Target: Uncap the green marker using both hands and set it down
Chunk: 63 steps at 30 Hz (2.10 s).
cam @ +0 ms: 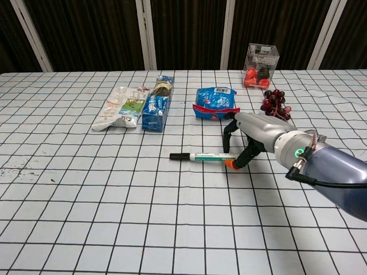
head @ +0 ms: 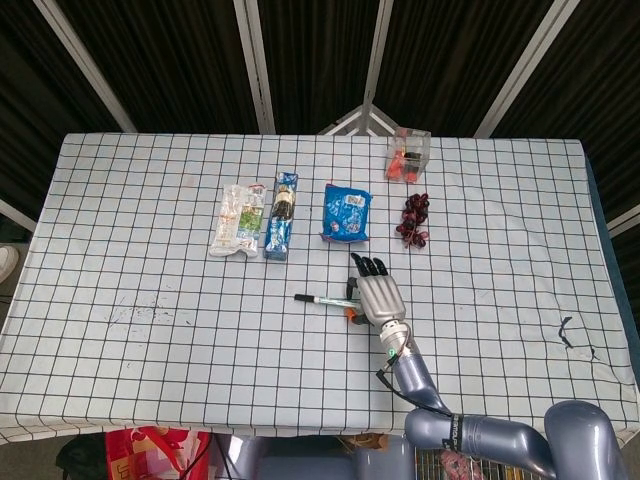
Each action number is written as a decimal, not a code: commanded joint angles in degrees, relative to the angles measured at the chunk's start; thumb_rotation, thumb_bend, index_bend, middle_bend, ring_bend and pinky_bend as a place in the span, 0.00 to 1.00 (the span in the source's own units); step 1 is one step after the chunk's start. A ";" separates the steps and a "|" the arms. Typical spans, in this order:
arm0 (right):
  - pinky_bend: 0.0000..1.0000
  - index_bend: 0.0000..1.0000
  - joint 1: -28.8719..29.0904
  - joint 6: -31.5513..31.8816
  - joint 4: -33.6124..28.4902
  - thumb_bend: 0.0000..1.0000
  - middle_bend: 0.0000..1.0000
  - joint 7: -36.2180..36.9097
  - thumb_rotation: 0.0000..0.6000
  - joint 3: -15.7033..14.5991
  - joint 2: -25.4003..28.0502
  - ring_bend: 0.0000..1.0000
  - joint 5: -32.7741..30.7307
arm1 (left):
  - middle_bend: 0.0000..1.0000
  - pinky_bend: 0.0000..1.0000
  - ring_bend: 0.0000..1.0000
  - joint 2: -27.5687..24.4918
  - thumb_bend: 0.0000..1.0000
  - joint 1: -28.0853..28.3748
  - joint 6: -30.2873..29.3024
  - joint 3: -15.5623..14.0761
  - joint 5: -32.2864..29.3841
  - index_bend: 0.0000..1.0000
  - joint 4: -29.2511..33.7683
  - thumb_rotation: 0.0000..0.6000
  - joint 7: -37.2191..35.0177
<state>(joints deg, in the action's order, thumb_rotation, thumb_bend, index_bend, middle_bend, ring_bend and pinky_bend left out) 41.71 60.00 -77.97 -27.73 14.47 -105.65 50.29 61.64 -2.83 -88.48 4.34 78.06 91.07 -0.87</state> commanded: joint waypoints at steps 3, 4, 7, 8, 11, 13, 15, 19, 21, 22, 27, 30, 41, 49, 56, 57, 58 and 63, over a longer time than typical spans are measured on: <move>0.05 0.75 -0.18 0.08 0.69 0.42 0.04 1.10 1.00 0.06 -0.38 0.08 0.69 | 0.00 0.07 0.00 0.09 0.56 -0.04 0.12 -0.01 -0.12 0.06 -0.32 1.00 -0.28; 0.05 0.76 -0.24 0.07 0.73 0.43 0.04 1.41 1.00 0.05 -0.38 0.08 0.91 | 0.00 0.07 0.00 0.13 0.56 -0.03 0.17 -0.02 -0.13 0.06 -0.39 1.00 -0.32; 0.05 0.77 -0.64 -0.04 0.50 0.44 0.05 3.77 1.00 0.00 -0.06 0.09 2.68 | 0.00 0.07 0.00 0.31 0.56 0.04 0.36 0.01 -0.20 0.06 -0.71 1.00 -0.56; 0.05 0.77 -0.86 0.00 0.29 0.44 0.05 4.73 1.00 -0.05 0.19 0.09 3.42 | 0.00 0.07 0.00 0.37 0.56 0.06 0.40 0.03 -0.21 0.06 -0.82 1.00 -0.61; 0.05 0.78 -1.50 -0.01 -0.70 0.44 0.05 7.45 1.00 -0.13 1.28 0.09 5.45 | 0.00 0.07 0.00 0.46 0.56 0.11 0.41 0.08 -0.17 0.06 -0.99 1.00 -0.74; 0.05 0.78 -2.08 -0.17 -2.11 0.44 0.05 9.91 1.00 -0.08 2.53 0.09 6.95 | 0.00 0.07 0.00 0.56 0.56 0.17 0.32 0.12 0.00 0.06 -1.06 1.00 -0.78; 0.05 0.78 -2.73 -0.44 -4.00 0.44 0.05 12.60 1.00 -0.10 4.07 0.09 8.53 | 0.00 0.07 0.00 0.67 0.56 0.23 0.24 0.15 0.18 0.06 -1.10 1.00 -0.76; 0.05 0.79 -3.71 -0.52 -6.86 0.44 0.05 16.03 1.00 -0.36 6.63 0.09 11.08 | 0.00 0.07 0.00 0.84 0.56 0.40 0.11 0.17 0.65 0.06 -0.88 1.00 -0.73; 0.05 0.79 -4.13 -0.28 -8.18 0.44 0.05 17.25 1.00 -0.43 7.65 0.09 12.13 | 0.00 0.07 0.00 1.02 0.56 0.54 -0.25 0.26 1.21 0.06 -0.67 1.00 -0.84; 0.05 0.79 -4.30 -0.13 -8.75 0.44 0.05 17.75 1.00 -0.44 8.03 0.09 12.57 | 0.00 0.07 0.00 1.15 0.56 0.60 -0.45 0.29 1.53 0.06 -0.58 1.00 -0.96; 0.05 0.79 -5.11 1.31 -13.96 0.44 0.05 18.55 1.00 -0.71 10.68 0.09 15.35 | 0.02 0.07 0.00 2.13 0.56 1.33 -1.70 0.57 3.95 0.07 0.31 1.00 -1.16; 0.05 0.79 -5.05 2.23 -17.67 0.44 0.05 16.60 1.00 -0.66 12.08 0.09 16.23 | 0.03 0.07 0.00 2.71 0.55 2.17 -1.97 0.77 5.35 0.07 1.66 1.00 0.24; 0.05 0.80 -1.67 2.58 -26.79 0.44 0.05 9.23 1.00 2.86 13.39 0.09 13.65 | 0.08 0.07 0.00 6.06 0.53 6.35 -0.78 1.57 9.77 0.13 8.07 1.00 8.03; 0.05 0.81 2.72 1.98 -28.14 0.44 0.05 4.63 1.00 7.34 11.73 0.09 4.84 | 0.11 0.07 0.00 11.04 0.53 9.65 0.73 2.57 11.43 0.19 9.46 1.00 12.27; 0.05 0.83 5.22 2.74 -28.36 0.44 0.05 2.83 1.00 8.88 10.12 0.09 0.18 | 0.13 0.07 0.00 14.67 0.53 11.28 1.00 2.99 12.16 0.21 8.34 1.00 12.90; 0.05 0.83 5.51 2.71 -28.44 0.44 0.05 2.91 1.00 8.96 9.93 0.09 -0.23 | 0.13 0.07 0.00 15.22 0.53 11.51 1.01 3.03 12.30 0.21 8.12 1.00 12.97; 0.05 0.83 5.72 2.72 -28.57 0.44 0.05 3.02 1.00 9.00 9.84 0.09 -0.49 | 0.14 0.07 0.00 15.73 0.53 11.68 0.89 3.10 12.42 0.22 7.82 1.00 13.08; 0.05 0.84 6.25 3.16 -30.01 0.44 0.05 3.96 1.00 9.21 9.91 0.09 -0.58 | 0.16 0.07 0.00 17.89 0.53 12.52 0.66 3.38 12.79 0.26 6.47 1.00 13.00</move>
<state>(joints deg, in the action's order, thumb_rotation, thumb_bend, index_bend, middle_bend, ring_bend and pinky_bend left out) 47.84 63.05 -107.74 -23.96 23.61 -95.78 49.70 79.11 9.43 -87.71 7.58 90.72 97.90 12.24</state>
